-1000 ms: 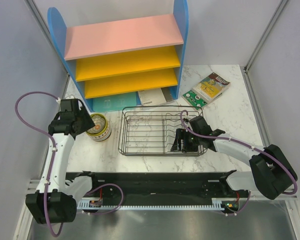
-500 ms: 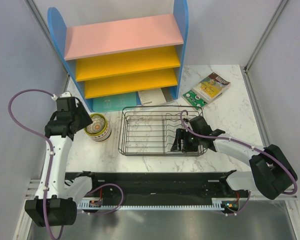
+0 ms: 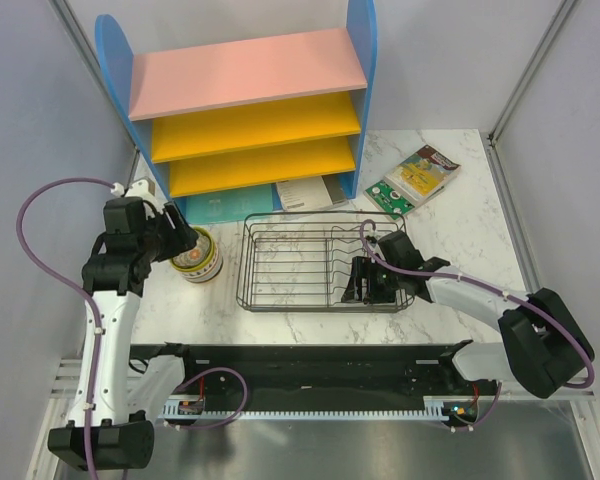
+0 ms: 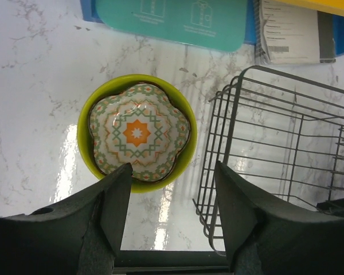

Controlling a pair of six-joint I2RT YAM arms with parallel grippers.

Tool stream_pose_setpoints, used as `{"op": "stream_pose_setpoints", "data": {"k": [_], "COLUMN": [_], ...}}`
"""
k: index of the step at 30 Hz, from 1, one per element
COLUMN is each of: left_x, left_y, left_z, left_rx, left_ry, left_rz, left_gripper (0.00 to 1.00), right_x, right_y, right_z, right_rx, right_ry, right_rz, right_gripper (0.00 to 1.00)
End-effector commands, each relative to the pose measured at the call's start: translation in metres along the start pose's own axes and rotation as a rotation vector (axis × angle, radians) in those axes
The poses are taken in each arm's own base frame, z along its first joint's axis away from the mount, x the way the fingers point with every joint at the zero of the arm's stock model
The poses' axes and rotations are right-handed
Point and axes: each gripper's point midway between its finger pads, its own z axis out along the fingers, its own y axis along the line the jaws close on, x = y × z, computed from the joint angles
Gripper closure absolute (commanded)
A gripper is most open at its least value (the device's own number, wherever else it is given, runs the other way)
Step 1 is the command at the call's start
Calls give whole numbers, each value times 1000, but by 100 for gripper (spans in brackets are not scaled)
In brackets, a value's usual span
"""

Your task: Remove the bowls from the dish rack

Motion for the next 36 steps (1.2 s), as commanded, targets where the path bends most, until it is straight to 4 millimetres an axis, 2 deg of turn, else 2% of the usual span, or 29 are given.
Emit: {"op": "stream_pose_setpoints", "data": {"k": [1,6,9,10,12,14,19,21,23,25,26,28,29,31,32,34,36], "left_x": [-5,-3,2,5,8,11,17,18,14,2,-16,-28,-40,-40,-51,-46,-50], "left_y": [-22,-25,-25,-23,-22,-22,-25,-27,-24,-15,-9,-12,-19,-30,-41,-53,-59], "left_z": [-2,-4,-1,1,3,6,15,16,17,14,5,-5,-13,-17,-26,-23,-26], "left_rx": [123,145,151,148,146,148,166,166,145,81,30,28,48,92,127,175,197], "left_ry": [-31,-34,-16,-10,1,12,44,45,31,-17,-82,-120,-149,-104,-111,-31,-33], "left_rz": [43,48,59,58,58,57,52,57,58,65,69,66,46,7,-19,-44,-59], "left_gripper": [34,34,34,34,34,34,35,35,36,37,36,32,24,18,12,12,14], "right_x": [-18,-38,-54,-63,-69,-81,-87,-85,-94,-102,-112,-124,-132,-144,-152,-162,-172], "right_y": [3,16,32,40,38,48,54,51,48,41,48,49,56,58,65,67,75], "right_z": [4,3,-7,-16,-26,-42,-65,-72,-81,-97,-118,-143,-156,-181,-196,-223,-249], "right_rx": [26,20,-3,-11,37,37,72,102,142,201,196,211,206,223,219,240,248], "right_ry": [-21,-46,-82,-106,-123,-166,-175,-165,-200,-262,-343,-437,-482,-569,-618,-710,-789], "right_rz": [-46,-64,-80,-96,-105,-136,-149,-155,-170,-195,-226,-237,-252,-249,-250,-242,-257], "right_gripper": [25,25,24,23,23,22,22,22,22,22,20,19,18,18,18,18,18]}}
